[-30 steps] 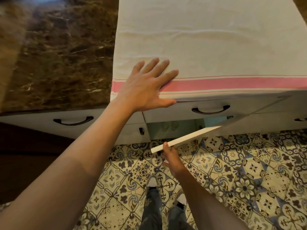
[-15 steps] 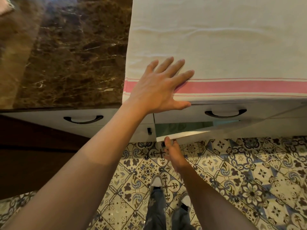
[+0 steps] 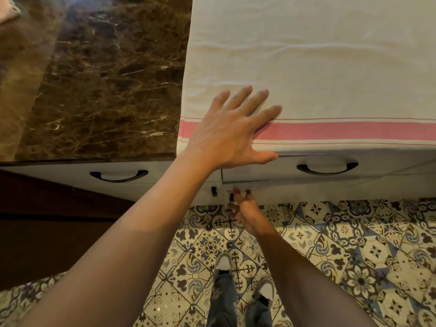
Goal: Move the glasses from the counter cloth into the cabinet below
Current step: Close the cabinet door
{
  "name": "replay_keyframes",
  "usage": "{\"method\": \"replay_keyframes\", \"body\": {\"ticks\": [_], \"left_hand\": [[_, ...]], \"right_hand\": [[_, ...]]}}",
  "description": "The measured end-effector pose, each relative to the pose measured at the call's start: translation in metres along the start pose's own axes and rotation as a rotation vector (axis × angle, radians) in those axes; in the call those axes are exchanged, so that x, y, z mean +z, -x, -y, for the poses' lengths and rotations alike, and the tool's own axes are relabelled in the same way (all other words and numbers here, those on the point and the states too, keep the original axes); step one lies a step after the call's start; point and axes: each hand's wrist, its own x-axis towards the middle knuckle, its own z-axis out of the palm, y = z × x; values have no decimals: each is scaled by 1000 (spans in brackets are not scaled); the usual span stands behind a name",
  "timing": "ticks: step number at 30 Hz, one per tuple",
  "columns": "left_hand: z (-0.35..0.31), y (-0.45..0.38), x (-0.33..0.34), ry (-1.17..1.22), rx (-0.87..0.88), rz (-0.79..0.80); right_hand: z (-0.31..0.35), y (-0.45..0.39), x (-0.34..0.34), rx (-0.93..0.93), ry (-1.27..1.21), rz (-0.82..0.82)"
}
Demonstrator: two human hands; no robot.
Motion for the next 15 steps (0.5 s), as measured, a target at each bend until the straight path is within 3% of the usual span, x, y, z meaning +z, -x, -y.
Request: {"method": "replay_keyframes", "body": {"ticks": [15], "left_hand": [[0, -1, 2, 5, -3, -11]], "right_hand": [[17, -11, 11, 9, 32, -39]]}}
